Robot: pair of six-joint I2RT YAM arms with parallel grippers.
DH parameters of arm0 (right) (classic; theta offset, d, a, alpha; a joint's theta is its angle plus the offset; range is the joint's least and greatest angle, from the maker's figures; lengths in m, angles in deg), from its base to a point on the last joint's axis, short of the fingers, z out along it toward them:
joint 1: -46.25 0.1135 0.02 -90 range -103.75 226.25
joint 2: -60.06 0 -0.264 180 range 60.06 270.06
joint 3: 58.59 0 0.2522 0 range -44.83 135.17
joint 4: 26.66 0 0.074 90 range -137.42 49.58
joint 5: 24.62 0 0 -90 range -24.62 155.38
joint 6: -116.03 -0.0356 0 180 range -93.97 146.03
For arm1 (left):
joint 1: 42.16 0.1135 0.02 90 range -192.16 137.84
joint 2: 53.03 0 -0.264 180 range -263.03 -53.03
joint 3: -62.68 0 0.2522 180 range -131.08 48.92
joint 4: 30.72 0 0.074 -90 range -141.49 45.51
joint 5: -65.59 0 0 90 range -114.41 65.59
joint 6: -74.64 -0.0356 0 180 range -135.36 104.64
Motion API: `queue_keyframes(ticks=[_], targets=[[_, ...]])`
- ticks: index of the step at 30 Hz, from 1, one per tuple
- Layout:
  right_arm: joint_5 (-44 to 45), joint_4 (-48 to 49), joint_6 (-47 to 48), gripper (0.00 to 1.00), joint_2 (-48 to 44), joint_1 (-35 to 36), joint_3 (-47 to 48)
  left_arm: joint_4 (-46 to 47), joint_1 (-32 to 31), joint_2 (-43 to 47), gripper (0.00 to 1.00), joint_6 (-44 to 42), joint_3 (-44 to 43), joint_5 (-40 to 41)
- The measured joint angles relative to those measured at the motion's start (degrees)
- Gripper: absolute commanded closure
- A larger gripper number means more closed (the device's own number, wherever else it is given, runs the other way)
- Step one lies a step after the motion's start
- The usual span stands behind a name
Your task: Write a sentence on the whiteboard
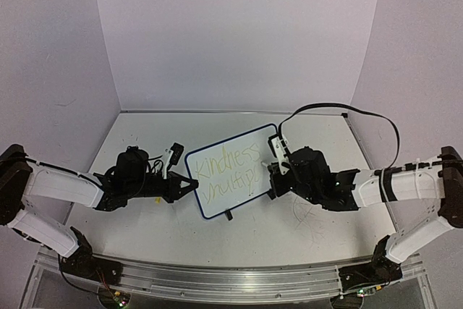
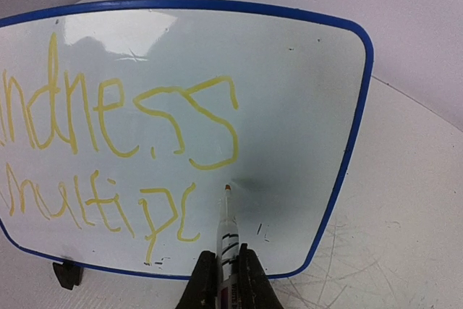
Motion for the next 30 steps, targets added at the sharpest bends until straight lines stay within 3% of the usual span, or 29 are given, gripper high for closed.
queue_keyframes(ticks=[17, 30], targets=[[0.41, 0.69, -0.11, 1.00, 3.54, 0.11, 2.02, -0.33, 0.04, 0.00, 1.00, 0.54, 0.00, 0.17], [-1.14, -0.42, -0.24, 1.00, 0.19, 0.07, 1.69, -0.39, 0.02, 0.15, 1.00, 0.42, 0.00, 0.06]])
